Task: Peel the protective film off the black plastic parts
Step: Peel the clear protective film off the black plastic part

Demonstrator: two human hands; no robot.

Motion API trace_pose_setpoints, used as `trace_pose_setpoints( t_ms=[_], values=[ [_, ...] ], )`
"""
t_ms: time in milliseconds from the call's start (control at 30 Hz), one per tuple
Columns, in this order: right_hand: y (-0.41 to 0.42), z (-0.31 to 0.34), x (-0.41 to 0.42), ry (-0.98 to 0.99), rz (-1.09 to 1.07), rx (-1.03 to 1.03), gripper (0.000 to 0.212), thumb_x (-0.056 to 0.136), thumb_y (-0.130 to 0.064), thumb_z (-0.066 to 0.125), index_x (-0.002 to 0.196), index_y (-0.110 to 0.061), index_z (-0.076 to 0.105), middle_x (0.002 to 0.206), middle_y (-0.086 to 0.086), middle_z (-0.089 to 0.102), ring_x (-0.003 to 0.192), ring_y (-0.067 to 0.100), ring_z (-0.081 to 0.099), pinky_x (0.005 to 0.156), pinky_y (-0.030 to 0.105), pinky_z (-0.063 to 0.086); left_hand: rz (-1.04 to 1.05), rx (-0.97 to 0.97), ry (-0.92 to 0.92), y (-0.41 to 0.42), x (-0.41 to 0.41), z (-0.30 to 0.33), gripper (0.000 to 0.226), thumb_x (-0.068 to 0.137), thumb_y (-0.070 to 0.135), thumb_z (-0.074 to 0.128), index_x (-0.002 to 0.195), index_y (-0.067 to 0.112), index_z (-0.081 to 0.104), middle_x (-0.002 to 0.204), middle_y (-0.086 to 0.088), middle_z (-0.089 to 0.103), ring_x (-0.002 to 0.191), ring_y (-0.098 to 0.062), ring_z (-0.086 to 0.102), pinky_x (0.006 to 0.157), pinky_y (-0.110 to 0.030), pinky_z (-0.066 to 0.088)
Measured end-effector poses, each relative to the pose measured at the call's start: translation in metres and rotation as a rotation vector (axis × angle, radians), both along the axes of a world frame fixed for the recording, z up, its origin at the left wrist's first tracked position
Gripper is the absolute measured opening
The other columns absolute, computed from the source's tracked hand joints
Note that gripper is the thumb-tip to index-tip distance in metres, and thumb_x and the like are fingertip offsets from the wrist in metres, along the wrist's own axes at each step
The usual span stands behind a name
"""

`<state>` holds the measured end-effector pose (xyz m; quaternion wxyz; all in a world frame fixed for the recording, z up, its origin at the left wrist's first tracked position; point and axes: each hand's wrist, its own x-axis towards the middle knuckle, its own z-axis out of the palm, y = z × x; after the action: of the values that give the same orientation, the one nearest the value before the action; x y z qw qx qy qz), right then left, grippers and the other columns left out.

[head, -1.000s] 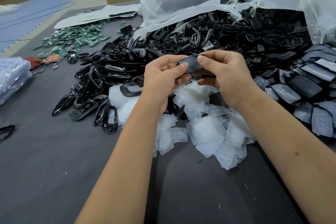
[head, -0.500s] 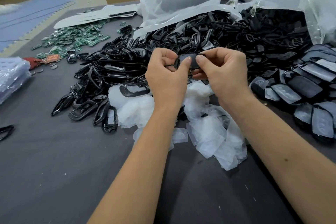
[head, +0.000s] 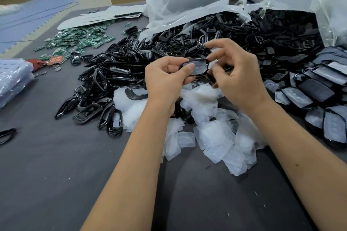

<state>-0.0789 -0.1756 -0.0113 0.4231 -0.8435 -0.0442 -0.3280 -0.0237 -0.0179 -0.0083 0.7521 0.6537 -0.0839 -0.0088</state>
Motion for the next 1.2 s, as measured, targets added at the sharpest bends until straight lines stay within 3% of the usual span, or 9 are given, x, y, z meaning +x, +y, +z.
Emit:
trace_pose_setpoints(
  t_ms=[100, 267, 333, 400, 500, 600, 833, 1033, 1200],
  values=[
    [-0.008, -0.005, 0.001, -0.033, 0.048, -0.261, 0.039, 0.088, -0.002, 0.076, 0.125, -0.015, 0.074, 0.114, 0.002, 0.065, 0.095, 0.014, 0.064, 0.074, 0.006, 0.044, -0.036, -0.054, 0.122, 0.005, 0.002, 0.004, 0.010, 0.084, -0.005, 0.080, 0.090, 0.001, 0.074, 0.072, -0.008, 0.075, 0.062, -0.015, 0.073, 0.055, -0.015, 0.052],
    [-0.007, -0.007, 0.004, -0.099, 0.034, -0.318, 0.019, 0.093, -0.015, 0.078, 0.112, -0.013, 0.081, 0.116, 0.007, 0.067, 0.096, 0.021, 0.063, 0.078, 0.015, 0.043, -0.125, -0.213, 0.353, 0.010, 0.004, 0.011, 0.011, 0.093, 0.009, 0.074, 0.087, 0.000, 0.074, 0.072, -0.009, 0.072, 0.062, -0.014, 0.072, 0.052, -0.012, 0.052],
    [-0.001, -0.006, 0.005, -0.033, 0.036, -0.152, 0.013, 0.093, -0.014, 0.078, 0.105, -0.011, 0.082, 0.112, 0.006, 0.066, 0.096, 0.020, 0.064, 0.078, 0.022, 0.049, -0.147, -0.314, 0.408, 0.010, 0.004, 0.012, 0.026, 0.098, 0.024, 0.070, 0.092, -0.001, 0.073, 0.073, -0.010, 0.069, 0.064, -0.015, 0.072, 0.055, -0.015, 0.055],
    [0.005, -0.003, 0.005, 0.082, 0.035, 0.159, 0.008, 0.093, -0.014, 0.078, 0.098, -0.010, 0.081, 0.108, 0.002, 0.066, 0.095, 0.017, 0.065, 0.080, 0.033, 0.055, -0.181, -0.331, 0.391, 0.009, 0.003, 0.012, 0.024, 0.100, 0.026, 0.068, 0.095, 0.003, 0.073, 0.078, -0.009, 0.073, 0.071, -0.017, 0.073, 0.062, -0.018, 0.057],
    [0.008, 0.003, 0.006, 0.267, 0.119, 0.560, 0.006, 0.094, -0.014, 0.076, 0.091, -0.011, 0.081, 0.097, -0.001, 0.068, 0.083, 0.011, 0.062, 0.069, 0.029, 0.054, -0.202, -0.302, 0.322, 0.007, 0.001, 0.009, 0.011, 0.099, 0.011, 0.067, 0.091, 0.009, 0.074, 0.082, -0.007, 0.075, 0.077, -0.018, 0.073, 0.068, -0.020, 0.059],
    [0.005, 0.006, 0.004, 0.418, 0.223, 0.787, 0.008, 0.094, -0.017, 0.073, 0.092, -0.013, 0.080, 0.101, 0.009, 0.072, 0.092, 0.016, 0.060, 0.067, 0.027, 0.052, -0.193, -0.276, 0.289, 0.006, 0.001, 0.009, 0.012, 0.098, 0.007, 0.067, 0.089, 0.008, 0.074, 0.082, -0.007, 0.076, 0.074, -0.014, 0.072, 0.068, -0.020, 0.060],
    [0.002, 0.005, 0.004, 0.399, 0.354, 0.968, 0.017, 0.089, -0.008, 0.070, 0.103, -0.012, 0.079, 0.103, 0.009, 0.078, 0.090, 0.018, 0.069, 0.074, 0.027, 0.058, -0.179, -0.283, 0.273, 0.003, 0.003, 0.007, 0.012, 0.099, 0.006, 0.066, 0.089, 0.006, 0.073, 0.084, -0.008, 0.076, 0.073, -0.011, 0.070, 0.067, -0.019, 0.058],
    [0.001, 0.003, 0.006, 0.313, 0.343, 0.978, 0.024, 0.075, -0.006, 0.075, 0.099, -0.008, 0.077, 0.091, 0.010, 0.079, 0.080, 0.017, 0.072, 0.074, 0.025, 0.059, -0.194, -0.275, 0.251, 0.002, 0.003, 0.006, 0.013, 0.100, 0.008, 0.065, 0.091, 0.007, 0.073, 0.085, -0.006, 0.076, 0.073, -0.010, 0.069, 0.067, -0.020, 0.057],
    [-0.004, 0.003, 0.003, 0.285, 0.390, 0.964, 0.036, 0.076, -0.006, 0.074, 0.112, -0.004, 0.073, 0.079, 0.005, 0.074, 0.079, 0.016, 0.071, 0.074, 0.025, 0.058, -0.265, -0.284, 0.259, 0.005, 0.004, 0.008, 0.010, 0.100, 0.007, 0.064, 0.098, 0.008, 0.073, 0.090, -0.007, 0.077, 0.076, -0.012, 0.071, 0.069, -0.022, 0.058]
  ],
)
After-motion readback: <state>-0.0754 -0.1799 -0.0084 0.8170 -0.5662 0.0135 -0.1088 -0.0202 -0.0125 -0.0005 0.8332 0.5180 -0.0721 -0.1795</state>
